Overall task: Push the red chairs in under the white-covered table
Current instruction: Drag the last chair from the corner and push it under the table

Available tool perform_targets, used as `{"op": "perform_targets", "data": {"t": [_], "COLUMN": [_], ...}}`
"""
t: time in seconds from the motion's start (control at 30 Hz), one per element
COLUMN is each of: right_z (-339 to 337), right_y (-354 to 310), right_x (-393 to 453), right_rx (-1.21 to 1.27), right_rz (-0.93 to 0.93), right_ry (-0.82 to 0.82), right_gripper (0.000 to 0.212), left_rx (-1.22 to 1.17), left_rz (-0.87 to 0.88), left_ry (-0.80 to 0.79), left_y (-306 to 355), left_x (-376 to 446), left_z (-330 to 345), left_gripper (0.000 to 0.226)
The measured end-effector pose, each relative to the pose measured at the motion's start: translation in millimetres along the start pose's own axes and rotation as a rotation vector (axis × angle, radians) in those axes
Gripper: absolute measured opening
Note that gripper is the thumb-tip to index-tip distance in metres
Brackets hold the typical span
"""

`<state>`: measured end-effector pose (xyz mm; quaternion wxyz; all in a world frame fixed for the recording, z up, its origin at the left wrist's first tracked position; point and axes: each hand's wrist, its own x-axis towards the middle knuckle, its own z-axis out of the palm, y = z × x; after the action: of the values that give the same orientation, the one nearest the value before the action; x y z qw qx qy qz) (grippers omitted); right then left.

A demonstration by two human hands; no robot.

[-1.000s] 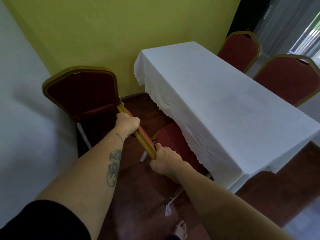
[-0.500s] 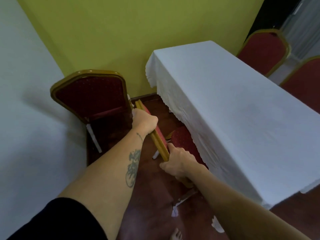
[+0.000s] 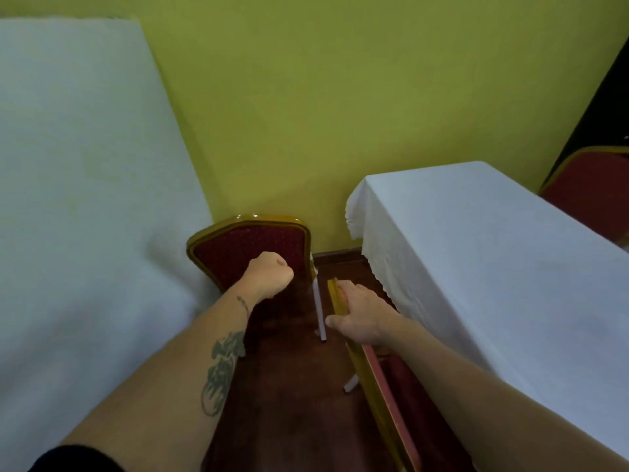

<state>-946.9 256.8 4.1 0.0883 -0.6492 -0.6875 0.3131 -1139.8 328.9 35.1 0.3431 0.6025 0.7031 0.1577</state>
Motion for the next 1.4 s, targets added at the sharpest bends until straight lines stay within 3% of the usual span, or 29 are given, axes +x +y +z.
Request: {"op": "perform_targets", "data": {"t": [0.4,0.57,0.7,0.87,0.97,1.03,1.1,1.17,1.27,1.4], "right_z": [-16,-12,-9,-5,-5,-6,-8,-13,-18,-13], "right_y": [-78,-108,-129,-142,-140,-134,-124,-116,-110,-110], "right_x": [177,237,277,322,344,358,373,386,398,397], "right_rx": [-0.100,-0.161,-0.261,-0.364,-0.415,-0.430,-0.413,-0.354,-0.357,-0.462], "right_rz": [0.005,0.009,0.018,-0.004,0.010,-0.004,-0.016,-0.006,0.004,-0.003], "right_ry": [0.040,0.070,0.039,-0.028,-0.095,-0.122,-0.143,-0.172,-0.191,-0.120], "right_gripper": [0.084,0.077,0.079,0.083,0.077,0.058,0.037,0.031,0.038,0.037], "left_rx": [0.016,0.084,0.181,0.450,0.551,0.580,0.580,0.548,0.480,0.453], "left_rz": [0.120,0.132,0.105,0.027,0.050,0.036,0.005,-0.020,-0.038,-0.023], "left_ry": [0.064,0.071,0.016,-0.216,-0.189,-0.171,-0.214,-0.300,-0.375,-0.340], "left_y": [-54,-65,-79,-91,-90,-89,-88,-87,-90,-92], "left_x": [151,197,225,255,273,287,301,313,323,317], "left_z": [-108,-135,-140,-129,-122,-119,-118,-118,-121,-121], "left_gripper": [0.027,0.039,0.056,0.093,0.061,0.043,0.035,0.024,0.042,0.053]}}
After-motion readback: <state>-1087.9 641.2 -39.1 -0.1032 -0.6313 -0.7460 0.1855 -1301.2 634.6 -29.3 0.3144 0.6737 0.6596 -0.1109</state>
